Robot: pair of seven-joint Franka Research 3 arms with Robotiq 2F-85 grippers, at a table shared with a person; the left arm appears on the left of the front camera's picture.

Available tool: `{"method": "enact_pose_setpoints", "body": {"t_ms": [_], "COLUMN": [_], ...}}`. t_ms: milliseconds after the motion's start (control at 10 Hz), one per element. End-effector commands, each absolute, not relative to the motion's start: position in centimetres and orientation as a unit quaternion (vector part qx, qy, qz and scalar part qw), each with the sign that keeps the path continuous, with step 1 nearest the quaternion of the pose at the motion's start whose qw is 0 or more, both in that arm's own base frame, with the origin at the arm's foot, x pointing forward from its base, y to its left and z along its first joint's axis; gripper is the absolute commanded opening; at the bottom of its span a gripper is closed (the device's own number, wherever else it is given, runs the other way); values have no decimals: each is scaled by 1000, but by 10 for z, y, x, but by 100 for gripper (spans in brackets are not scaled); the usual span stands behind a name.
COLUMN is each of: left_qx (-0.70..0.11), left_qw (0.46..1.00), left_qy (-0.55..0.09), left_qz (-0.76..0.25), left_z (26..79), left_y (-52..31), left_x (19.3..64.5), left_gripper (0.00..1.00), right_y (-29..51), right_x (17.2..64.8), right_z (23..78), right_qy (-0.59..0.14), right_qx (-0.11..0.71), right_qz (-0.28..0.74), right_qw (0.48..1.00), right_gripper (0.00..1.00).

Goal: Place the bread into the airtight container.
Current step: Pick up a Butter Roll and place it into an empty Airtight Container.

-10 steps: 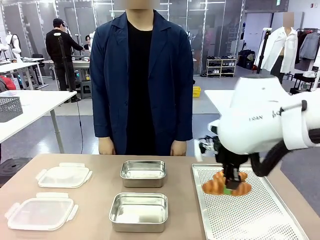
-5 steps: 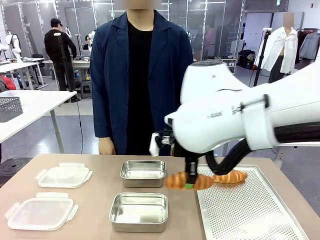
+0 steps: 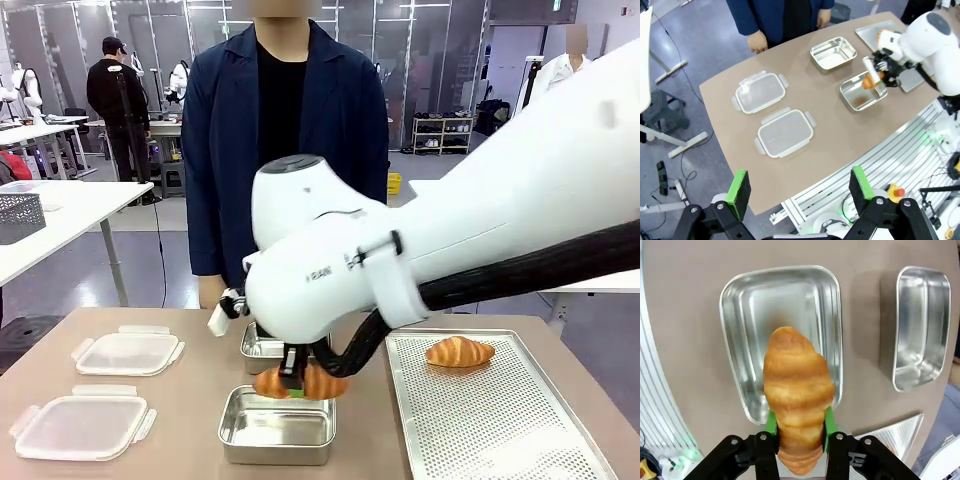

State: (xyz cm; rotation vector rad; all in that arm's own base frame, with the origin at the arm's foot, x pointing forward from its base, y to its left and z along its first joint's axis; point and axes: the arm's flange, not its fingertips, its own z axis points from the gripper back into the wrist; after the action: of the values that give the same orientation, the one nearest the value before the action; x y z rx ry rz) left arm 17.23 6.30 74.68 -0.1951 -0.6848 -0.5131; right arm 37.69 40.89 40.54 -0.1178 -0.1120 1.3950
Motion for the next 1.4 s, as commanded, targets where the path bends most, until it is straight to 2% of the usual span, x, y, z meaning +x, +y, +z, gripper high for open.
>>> {"method": "enact_pose_setpoints", "body": {"t_ms": [0,300,400,500,600,700,800,1100,1300], "left_qx": [-94,-94,-94,-94,-94,-94,-94,-94,-94], "left_qw": [903,903,903,903,903,903,903,903,903], "left_qy": [-337,-337,-337,-337,-337,-337,-337,-337,-337], "left_qz": [-250,-250,-250,-250,-250,-250,-250,-250,-250], "left_z": [748,748,748,748,748,748,748,748,748], "left_y": [62,62,62,62,62,62,62,62,62], "left_x": [174,174,174,174,174,174,174,174,174], "left_gripper": [100,100,100,100,100,100,100,100,100], "right_y": [442,453,455,459,460,459,454,440,451], "right_x": [389,386,387,385,384,383,382,381,387], "right_z": [384,360,354,351,351,351,355,378,360], "right_qy": [-48,-23,-20,-19,-20,-20,-21,-28,-28], "right_qx": [-74,-65,-58,-56,-59,-61,-56,-26,-49], "right_qz": [627,626,626,629,630,630,630,631,634], "right_qw": [774,776,777,775,774,774,774,775,772], "right_gripper": [40,40,51,68,80,97,100,100,100]}}
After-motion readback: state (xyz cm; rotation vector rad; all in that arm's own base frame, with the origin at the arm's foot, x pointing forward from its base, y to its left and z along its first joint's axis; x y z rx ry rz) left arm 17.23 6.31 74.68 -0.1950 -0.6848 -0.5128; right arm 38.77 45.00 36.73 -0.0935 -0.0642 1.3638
